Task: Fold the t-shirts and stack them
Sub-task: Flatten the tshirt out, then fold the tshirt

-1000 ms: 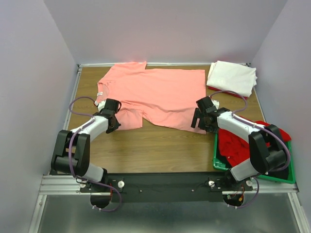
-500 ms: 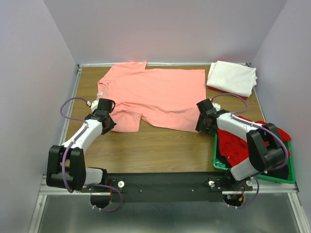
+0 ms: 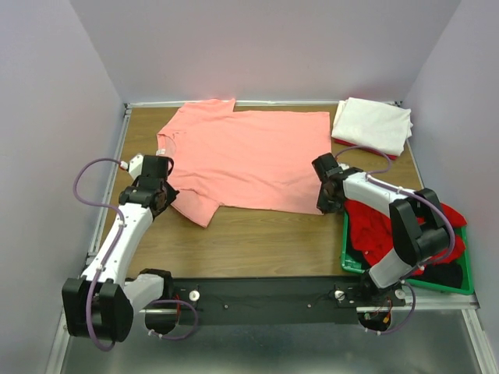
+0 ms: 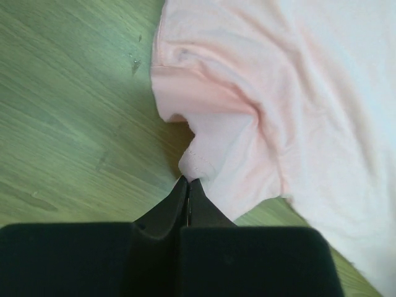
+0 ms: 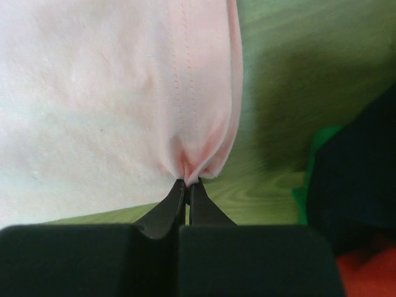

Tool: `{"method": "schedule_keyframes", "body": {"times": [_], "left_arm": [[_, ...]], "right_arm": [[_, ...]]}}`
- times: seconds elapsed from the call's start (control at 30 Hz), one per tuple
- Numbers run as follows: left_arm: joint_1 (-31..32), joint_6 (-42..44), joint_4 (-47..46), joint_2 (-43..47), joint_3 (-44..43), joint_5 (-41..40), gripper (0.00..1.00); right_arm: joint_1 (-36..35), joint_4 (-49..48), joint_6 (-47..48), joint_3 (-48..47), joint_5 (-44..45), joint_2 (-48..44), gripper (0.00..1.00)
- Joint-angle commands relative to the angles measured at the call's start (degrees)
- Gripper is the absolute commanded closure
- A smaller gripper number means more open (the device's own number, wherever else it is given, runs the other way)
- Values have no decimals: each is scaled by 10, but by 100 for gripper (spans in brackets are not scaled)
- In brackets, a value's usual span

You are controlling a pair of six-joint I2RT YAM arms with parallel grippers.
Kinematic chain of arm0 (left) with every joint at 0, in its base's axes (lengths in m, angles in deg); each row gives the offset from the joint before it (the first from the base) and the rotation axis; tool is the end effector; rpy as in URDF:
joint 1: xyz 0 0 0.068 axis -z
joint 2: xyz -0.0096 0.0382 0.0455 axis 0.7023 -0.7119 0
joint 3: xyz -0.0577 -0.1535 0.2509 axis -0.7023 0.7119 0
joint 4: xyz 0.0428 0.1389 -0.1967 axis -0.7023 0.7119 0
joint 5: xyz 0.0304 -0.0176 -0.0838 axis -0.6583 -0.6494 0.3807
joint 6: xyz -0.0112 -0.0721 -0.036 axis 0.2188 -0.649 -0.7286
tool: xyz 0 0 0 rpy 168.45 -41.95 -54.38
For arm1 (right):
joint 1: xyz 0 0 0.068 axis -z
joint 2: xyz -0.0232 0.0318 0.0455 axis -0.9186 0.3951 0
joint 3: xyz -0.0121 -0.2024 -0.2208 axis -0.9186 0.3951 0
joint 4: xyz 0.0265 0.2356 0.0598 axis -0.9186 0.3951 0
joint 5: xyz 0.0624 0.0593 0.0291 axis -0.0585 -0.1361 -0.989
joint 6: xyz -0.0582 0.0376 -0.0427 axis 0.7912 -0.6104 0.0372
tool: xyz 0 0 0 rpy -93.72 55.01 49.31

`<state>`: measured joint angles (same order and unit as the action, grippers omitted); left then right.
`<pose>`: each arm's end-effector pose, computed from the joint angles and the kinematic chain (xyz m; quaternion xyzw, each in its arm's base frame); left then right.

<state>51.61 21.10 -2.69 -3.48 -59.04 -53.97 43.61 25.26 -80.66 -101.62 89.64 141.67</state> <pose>0.2052 -0.0055 0.2524 -0.3676 0.8686 -0.0226 0.3316 0.2685 0.0957 0.1680 0.1400 0.9726 -0.0350 0.1822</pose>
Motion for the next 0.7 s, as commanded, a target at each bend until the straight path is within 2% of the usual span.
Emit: {"method": "schedule_keyframes", "body": {"times": [0.0,0.2,0.33,0.67], "left_arm": [[-5,-47,56,41,-27,-9,100],[-8,-70,106,81,-39,-28,100],[-8,-71,118,102,-40,-46,100],[-8,29,-11,43,-94,15,100]], "right_arm": [[5,147,5,5,-5,21,100],[5,214,-14,-7,-12,-3,100],[6,225,-20,-5,-20,-22,100],[6,230,-12,-95,13,33,99]]}}
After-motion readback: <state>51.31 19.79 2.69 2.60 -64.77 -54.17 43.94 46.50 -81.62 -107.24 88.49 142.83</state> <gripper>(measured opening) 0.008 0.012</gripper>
